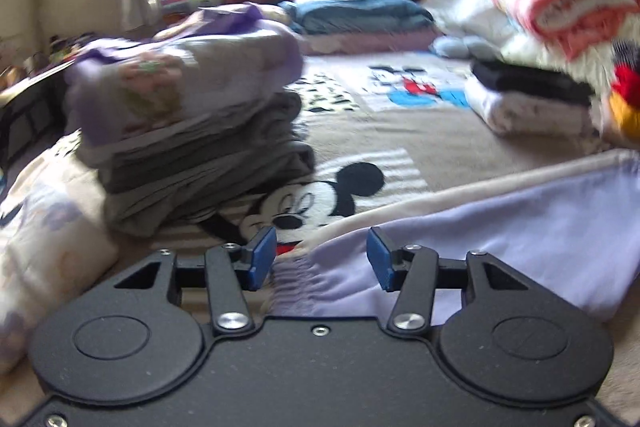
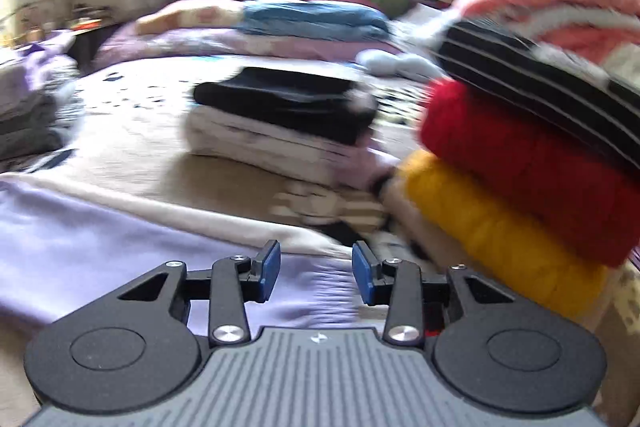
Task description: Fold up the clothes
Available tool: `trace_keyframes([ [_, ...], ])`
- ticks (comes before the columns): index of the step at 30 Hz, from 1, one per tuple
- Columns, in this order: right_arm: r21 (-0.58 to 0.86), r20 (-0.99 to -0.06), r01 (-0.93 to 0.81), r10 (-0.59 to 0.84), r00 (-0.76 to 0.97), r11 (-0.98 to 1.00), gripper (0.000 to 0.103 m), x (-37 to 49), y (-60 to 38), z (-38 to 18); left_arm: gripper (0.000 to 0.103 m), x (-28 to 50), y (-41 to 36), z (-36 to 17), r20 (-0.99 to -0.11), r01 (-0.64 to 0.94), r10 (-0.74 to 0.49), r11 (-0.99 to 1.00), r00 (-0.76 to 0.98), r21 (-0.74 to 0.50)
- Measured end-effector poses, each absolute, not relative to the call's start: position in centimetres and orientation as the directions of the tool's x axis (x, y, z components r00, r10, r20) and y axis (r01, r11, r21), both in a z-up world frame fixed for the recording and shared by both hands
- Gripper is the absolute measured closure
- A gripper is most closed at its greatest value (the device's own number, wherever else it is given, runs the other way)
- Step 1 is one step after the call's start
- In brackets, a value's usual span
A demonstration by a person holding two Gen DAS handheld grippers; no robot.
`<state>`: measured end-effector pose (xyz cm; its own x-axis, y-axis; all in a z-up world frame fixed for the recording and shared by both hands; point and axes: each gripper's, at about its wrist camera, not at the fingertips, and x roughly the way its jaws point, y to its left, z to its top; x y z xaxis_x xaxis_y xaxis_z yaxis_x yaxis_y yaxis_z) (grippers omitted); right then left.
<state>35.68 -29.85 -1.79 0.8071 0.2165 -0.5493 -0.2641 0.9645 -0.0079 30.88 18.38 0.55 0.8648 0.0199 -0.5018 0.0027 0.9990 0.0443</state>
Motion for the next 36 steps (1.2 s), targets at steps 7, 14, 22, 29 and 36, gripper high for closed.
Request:
trace_keyframes([
  [7, 0.095, -0.644, -0.278, 0.271, 0.715, 0.956, 0.058, 35.5, -28.0, -6.2, 0.069, 28.9, 18.9, -0.9, -0.467, -0.006, -0.035, 0.996, 0.883, -0.086],
  [14, 0.119, -0.623, -0.244, 0.263, 0.737, 0.963, 0.057, 35.1, -28.5, -5.5, 0.07, 30.2, 16.1, -2.9, -0.531, 0.045, 0.012, 0.995, 0.847, 0.094],
  [22, 0.389, -0.503, -0.098, 0.3, 0.81, 0.916, 0.056, 33.1, -32.8, -5.8, 0.069, 31.9, 14.7, -4.7, -0.608, 0.099, -0.025, 0.991, 0.794, 0.089],
  [29, 0.649, -0.404, 0.041, 0.298, 0.865, 0.76, 0.047, 31.4, -37.0, -6.4, 0.048, 28.2, 18.1, -0.8, -0.493, -0.076, -0.051, 0.969, 0.868, -0.235],
  [36, 0.805, -0.45, 0.178, 0.388, 0.804, 0.565, 0.037, 32.7, -37.4, -9.0, 0.043, 26.1, 20.6, -5.2, -0.521, -0.223, -0.273, 0.678, 0.809, -0.701],
])
